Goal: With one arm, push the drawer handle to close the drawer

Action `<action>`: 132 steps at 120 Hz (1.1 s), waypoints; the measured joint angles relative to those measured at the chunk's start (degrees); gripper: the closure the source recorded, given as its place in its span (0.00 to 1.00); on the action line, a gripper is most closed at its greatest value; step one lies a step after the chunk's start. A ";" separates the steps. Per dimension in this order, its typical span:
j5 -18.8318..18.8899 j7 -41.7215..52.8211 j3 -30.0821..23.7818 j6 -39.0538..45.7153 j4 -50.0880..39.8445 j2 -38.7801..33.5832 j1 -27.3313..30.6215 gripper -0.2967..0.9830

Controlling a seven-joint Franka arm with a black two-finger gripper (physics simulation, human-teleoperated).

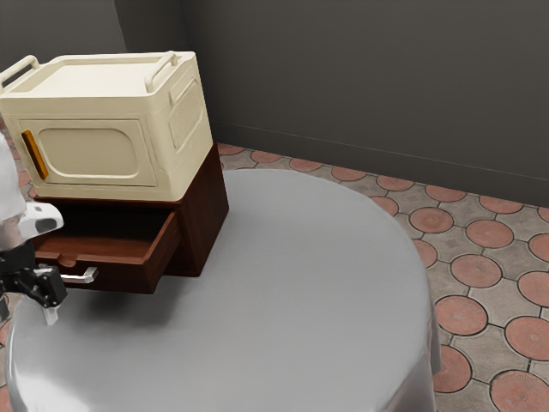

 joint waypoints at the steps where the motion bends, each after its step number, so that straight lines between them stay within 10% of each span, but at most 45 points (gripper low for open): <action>1: 0.08 0.01 0.05 0.63 0.03 0.46 0.03 0.25; 98: 5.10 2.42 5.32 21.67 0.01 8.50 -1.95 0.26; 132: 5.01 2.17 6.83 22.83 0.22 8.53 -2.87 0.70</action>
